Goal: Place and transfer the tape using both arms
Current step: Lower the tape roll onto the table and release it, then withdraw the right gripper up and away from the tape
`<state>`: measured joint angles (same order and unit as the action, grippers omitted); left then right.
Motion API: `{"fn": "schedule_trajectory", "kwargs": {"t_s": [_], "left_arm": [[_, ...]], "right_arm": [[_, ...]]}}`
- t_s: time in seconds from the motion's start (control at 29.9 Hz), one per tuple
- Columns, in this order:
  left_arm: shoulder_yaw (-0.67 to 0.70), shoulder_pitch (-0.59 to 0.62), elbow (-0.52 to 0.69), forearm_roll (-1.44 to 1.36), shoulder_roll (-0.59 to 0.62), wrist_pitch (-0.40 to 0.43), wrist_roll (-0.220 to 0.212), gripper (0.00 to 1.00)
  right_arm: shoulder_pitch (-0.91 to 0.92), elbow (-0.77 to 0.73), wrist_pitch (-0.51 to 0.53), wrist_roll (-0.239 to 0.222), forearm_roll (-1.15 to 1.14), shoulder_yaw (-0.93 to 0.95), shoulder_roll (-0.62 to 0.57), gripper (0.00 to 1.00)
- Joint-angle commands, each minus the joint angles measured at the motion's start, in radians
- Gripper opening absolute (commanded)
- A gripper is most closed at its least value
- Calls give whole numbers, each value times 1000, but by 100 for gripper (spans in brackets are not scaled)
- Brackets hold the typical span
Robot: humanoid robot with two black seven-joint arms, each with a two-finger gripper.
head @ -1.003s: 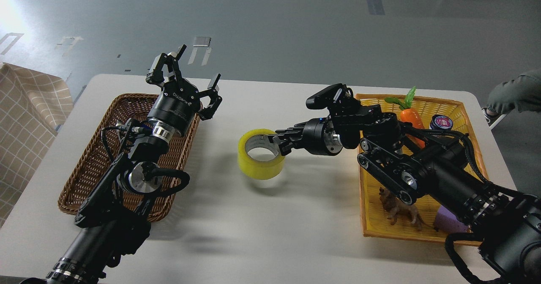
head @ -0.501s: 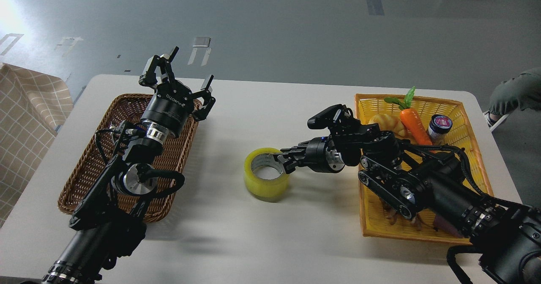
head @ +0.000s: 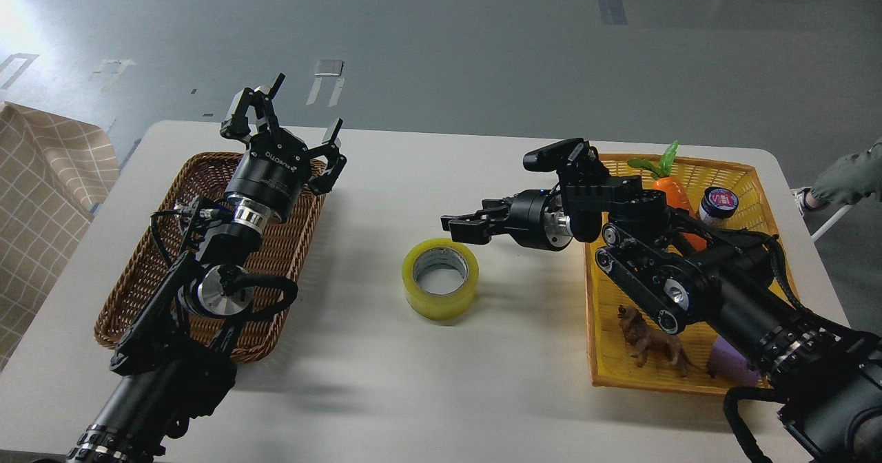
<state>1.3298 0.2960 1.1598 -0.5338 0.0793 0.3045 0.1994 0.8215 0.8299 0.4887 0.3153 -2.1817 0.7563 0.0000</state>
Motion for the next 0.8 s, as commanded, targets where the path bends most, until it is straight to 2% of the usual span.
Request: {"fn": "schedule_trajectory", "kwargs": {"t_s": [0.0,0.1,0.23,0.3,0.43,0.5,0.57,0.67,0.77], "left_arm": [[-6,6,0,-2,11,14,-8,98],[-14,18,0,-12,22,4,-5,98],[-15,22,0,-22,31,4,-3,98],[-18,20,15,-23,59,5,-2,98],[-12,9,104,-64,102,11,2,98],[-8,3,149,-103,114,13,21,98],[-4,9,159,-181,113,7,95,98],[-3,12,159,-260,112,1,146,98],[-3,5,162,-310,111,-15,158,98]], "right_arm": [[21,24,0,-1,0,55,0,100],[15,81,0,-1,0,187,0,100],[-5,146,0,-1,0,253,-17,100],[-10,227,0,2,19,255,-116,100],[-24,352,0,11,144,261,-225,100],[-39,414,0,11,281,271,-281,100],[-65,468,0,11,499,300,-349,100],[-105,512,0,11,697,340,-403,100],[-177,538,0,13,874,426,-434,100]]}}
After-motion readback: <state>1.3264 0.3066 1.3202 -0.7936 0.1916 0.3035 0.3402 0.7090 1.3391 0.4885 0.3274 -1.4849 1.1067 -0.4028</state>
